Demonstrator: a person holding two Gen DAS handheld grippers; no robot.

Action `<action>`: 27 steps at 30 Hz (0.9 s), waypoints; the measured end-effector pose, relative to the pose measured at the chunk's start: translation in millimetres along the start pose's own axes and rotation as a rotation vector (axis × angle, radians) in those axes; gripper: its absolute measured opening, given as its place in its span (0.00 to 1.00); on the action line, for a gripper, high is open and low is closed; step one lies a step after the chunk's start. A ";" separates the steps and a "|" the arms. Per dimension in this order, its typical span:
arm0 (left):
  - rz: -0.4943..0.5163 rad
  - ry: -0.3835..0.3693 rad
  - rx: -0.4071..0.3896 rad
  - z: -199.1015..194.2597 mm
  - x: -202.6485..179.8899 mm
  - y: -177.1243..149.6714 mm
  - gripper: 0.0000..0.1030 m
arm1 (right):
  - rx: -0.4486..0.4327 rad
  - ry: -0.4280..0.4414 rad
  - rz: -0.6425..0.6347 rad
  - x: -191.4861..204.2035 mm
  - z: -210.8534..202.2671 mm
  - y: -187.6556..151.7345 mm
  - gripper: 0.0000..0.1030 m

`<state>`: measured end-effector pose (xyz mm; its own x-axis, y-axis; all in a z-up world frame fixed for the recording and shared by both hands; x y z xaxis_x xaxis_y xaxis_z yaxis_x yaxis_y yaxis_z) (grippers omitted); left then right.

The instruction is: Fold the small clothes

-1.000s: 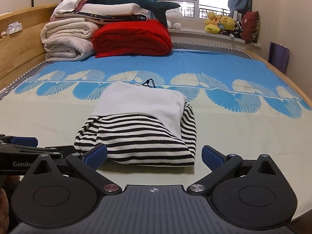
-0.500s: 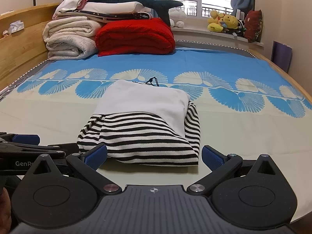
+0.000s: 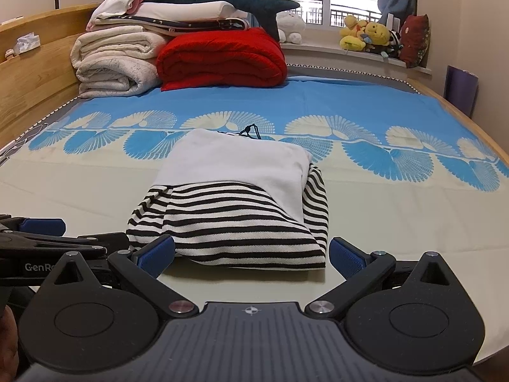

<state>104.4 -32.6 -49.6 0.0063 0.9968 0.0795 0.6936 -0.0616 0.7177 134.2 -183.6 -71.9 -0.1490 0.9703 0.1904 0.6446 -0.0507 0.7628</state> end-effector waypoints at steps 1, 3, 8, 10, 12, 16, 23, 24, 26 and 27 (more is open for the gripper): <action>0.000 0.000 0.000 -0.1 0.1 -0.2 0.91 | 0.000 0.000 0.000 0.0 0.1 -0.2 0.99; 0.000 0.000 0.000 0.1 0.5 -0.3 0.91 | 0.001 0.000 0.000 -0.1 0.3 -0.4 0.99; 0.000 -0.001 0.001 0.5 0.9 -0.5 0.91 | 0.003 0.000 0.000 0.5 1.6 -1.3 0.99; 0.000 -0.001 0.001 0.5 0.9 -0.5 0.91 | 0.003 0.000 -0.001 0.7 1.7 -1.6 0.99; 0.000 -0.001 0.002 0.5 0.9 -0.7 0.91 | 0.003 0.000 0.000 0.7 1.8 -1.4 0.99; -0.001 0.000 0.002 0.4 1.1 -0.7 0.91 | 0.004 0.000 0.000 0.7 1.9 -1.7 0.99; -0.001 -0.001 0.001 0.6 0.8 -0.3 0.91 | 0.003 0.000 0.000 0.8 1.7 -1.3 0.99; -0.001 -0.001 0.001 0.6 0.8 -0.3 0.91 | 0.004 0.000 0.000 0.7 1.6 -1.1 0.99; -0.001 -0.001 0.001 0.6 0.9 -0.2 0.91 | 0.004 0.001 0.000 0.7 1.6 -1.0 0.99; -0.001 -0.001 0.002 0.6 0.9 -0.2 0.91 | 0.004 0.001 0.000 0.8 1.7 -1.2 0.99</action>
<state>104.7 -31.6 -50.1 0.0069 0.9969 0.0781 0.6948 -0.0609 0.7167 134.6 -182.3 -73.7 -0.1498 0.9701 0.1909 0.6474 -0.0497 0.7605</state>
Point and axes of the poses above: each gripper's, at about its wrist camera, not at the fingertips, and z roughly the way its jaws point, x to its left, y to its top, the point moved 9 cm from there along z, roughly the way its jaws point, and after that the axes turned 11 degrees about z, right-handed, at the moved point
